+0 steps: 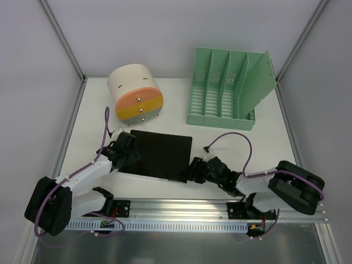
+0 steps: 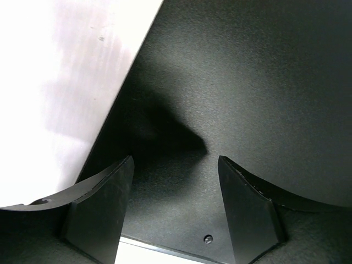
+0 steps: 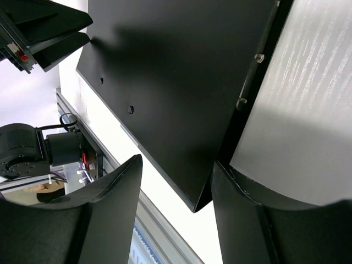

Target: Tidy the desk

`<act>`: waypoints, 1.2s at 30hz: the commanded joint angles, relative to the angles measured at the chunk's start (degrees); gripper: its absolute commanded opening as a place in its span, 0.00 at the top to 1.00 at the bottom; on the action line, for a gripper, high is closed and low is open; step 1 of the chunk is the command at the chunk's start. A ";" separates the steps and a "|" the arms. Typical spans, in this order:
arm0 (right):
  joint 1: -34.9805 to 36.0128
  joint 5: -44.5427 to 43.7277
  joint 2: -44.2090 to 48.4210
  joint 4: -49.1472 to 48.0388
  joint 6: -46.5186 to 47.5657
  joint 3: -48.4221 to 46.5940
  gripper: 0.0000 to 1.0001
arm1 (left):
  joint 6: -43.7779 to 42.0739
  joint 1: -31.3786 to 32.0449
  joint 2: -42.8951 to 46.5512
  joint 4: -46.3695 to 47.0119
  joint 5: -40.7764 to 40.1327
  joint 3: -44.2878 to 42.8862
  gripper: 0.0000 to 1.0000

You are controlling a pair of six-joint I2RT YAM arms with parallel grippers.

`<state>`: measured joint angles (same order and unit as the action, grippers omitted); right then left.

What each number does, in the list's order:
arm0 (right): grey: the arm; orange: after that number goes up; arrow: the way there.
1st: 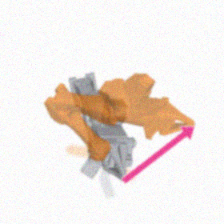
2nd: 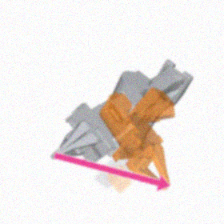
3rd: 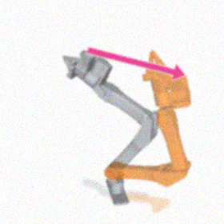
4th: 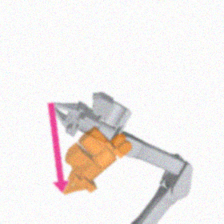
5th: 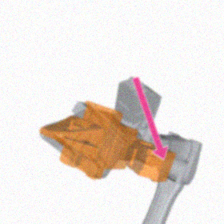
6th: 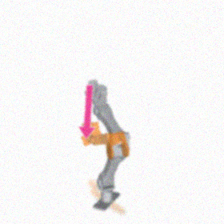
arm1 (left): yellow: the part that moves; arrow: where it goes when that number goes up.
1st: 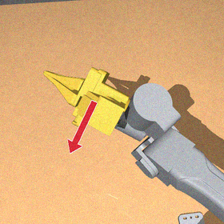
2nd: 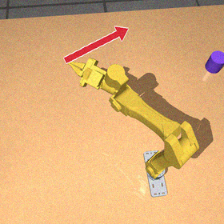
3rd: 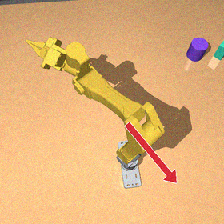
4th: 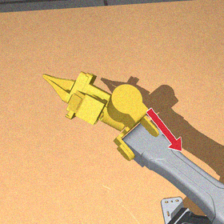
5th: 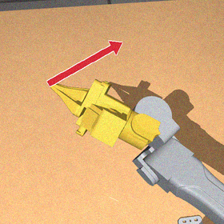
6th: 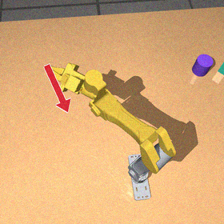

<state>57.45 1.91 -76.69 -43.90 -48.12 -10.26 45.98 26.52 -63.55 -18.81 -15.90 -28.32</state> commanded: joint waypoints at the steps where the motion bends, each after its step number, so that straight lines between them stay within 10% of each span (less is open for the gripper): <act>1: 0.38 0.46 -1.53 -6.28 -0.75 0.07 0.45 | 0.26 -0.51 -0.52 0.70 1.57 0.89 0.37; 9: 0.47 1.60 -12.23 -21.79 -3.64 1.03 0.55 | 0.08 -0.51 -0.96 2.02 2.89 1.42 0.41; 17: 0.47 -0.24 -17.81 -35.47 -6.90 5.25 0.99 | -1.59 -0.51 1.93 1.93 4.82 1.51 0.46; 22: 1.17 -3.74 -3.24 -15.91 -3.57 4.29 0.99 | -4.05 -0.07 9.14 -2.71 6.76 -1.91 0.44; 26: 5.81 -15.57 20.10 24.61 3.36 -5.87 0.99 | -5.98 4.84 13.09 -8.69 3.61 -9.11 0.38; 36: 5.92 -20.37 35.64 55.75 2.51 -16.89 0.99 | -11.26 31.99 8.89 -20.29 -18.88 -29.85 0.15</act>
<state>63.26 -13.41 -42.37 -1.98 -46.13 -24.05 37.89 53.25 -52.69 -32.91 -24.29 -53.54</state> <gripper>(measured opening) 0.019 0.837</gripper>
